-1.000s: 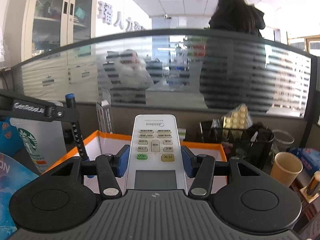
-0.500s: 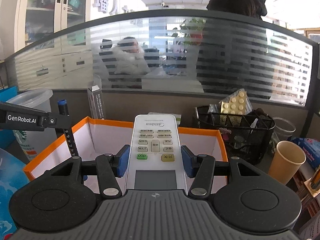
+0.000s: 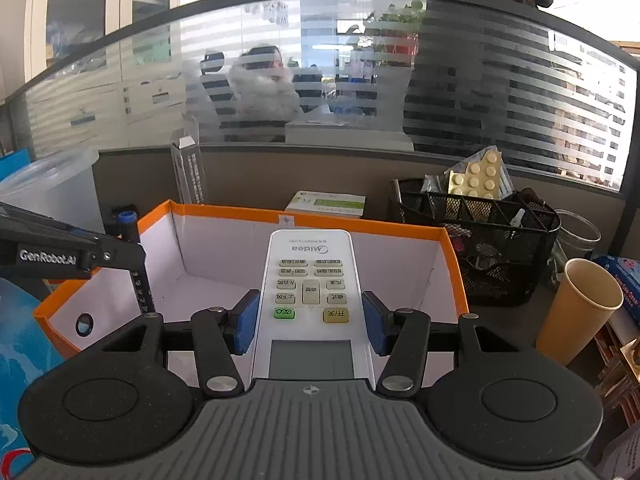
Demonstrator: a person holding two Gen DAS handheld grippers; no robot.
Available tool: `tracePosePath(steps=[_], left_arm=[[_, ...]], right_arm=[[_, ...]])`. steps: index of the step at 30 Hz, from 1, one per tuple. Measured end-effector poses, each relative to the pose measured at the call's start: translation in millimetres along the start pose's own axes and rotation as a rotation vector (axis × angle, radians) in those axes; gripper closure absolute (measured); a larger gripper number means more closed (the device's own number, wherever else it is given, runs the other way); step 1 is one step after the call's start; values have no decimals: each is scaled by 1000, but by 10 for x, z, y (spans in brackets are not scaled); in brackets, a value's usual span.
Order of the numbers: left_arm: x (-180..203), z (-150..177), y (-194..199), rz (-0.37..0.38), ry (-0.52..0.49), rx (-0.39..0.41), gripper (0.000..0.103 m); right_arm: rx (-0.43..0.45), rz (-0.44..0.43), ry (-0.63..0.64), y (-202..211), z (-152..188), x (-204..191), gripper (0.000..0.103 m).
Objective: Organize rigid objects
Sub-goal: 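Lower the dark marker into the box and open the left tool while the right tool releases the remote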
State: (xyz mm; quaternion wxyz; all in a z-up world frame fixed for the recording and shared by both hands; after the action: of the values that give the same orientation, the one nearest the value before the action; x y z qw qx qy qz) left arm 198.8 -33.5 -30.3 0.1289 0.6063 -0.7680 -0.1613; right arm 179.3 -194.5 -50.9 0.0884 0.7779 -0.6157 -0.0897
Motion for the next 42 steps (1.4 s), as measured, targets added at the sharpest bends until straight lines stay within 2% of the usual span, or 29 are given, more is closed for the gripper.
tracePosePath(steps=[11,25,30,42], left_arm=[[-6,-56,-142,-9,5,-10,92],[-14,-90,-425,-56,-13,-44,91],[37,-10,-589,-46,-5,-111,92],[60,68,-586,-48,-22,-123,91]], right_arm=[[-40,34,62,-151,49,8,53],[-114,32,52,-363,118,56,53],[-145,19,47,-407,165,50,53],[-160,19,81,-430,157,24,53]])
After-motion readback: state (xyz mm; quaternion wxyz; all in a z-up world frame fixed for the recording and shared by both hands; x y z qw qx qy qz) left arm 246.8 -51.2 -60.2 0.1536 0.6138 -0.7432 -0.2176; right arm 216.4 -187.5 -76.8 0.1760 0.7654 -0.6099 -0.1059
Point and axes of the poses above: each gripper's, at about its wrist camera, not at the fingertips, and y roughly against the way its jaws point, x to its right, z to its underside, the point moved 4 cm from there along -y, roughly the way its jaws point, and after that the axes turned 15 degrees about x, right-handed, at the moved point
